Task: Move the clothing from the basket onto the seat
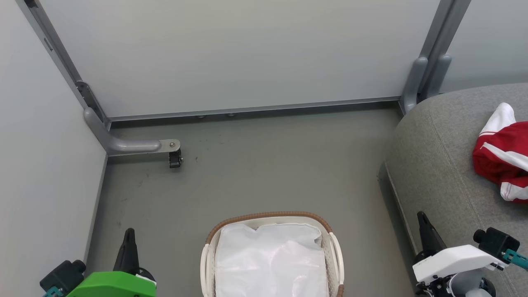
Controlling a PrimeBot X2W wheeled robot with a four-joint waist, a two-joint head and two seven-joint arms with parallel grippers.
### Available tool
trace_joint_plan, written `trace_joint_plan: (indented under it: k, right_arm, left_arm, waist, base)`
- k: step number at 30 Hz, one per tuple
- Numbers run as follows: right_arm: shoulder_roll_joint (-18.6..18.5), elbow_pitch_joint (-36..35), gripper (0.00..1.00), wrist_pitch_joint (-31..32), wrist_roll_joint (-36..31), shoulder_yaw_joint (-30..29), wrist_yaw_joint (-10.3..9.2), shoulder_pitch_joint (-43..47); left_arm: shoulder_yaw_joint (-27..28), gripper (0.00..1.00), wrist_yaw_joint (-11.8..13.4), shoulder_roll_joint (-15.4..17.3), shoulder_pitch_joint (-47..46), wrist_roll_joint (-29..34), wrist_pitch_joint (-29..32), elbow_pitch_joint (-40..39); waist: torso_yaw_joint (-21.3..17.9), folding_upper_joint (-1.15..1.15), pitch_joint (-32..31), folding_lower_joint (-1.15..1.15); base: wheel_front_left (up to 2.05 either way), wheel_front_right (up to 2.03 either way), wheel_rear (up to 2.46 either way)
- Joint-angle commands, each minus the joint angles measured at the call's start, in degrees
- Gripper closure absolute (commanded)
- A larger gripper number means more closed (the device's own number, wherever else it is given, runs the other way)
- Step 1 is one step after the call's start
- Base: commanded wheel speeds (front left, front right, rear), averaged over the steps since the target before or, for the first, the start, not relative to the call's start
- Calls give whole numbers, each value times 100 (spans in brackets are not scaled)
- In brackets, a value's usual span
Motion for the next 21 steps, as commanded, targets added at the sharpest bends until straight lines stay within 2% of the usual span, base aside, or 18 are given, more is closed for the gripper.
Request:
trace_joint_plan:
  k: [1,21]
  right_arm:
    - [-36,-109,100,50,215,-39,0,-141]
    - [-45,-271,100,413,1631,-169,-1,-191]
  left_arm:
    - [42,100,1,54,-179,-211,41,-95]
    - [206,100,0,62,-319,-1508,403,-237]
  waist:
    - [1,0,-1,0]
    - [19,0,-9,0]
  base:
    - [0,0,0]
    - [0,0,0]
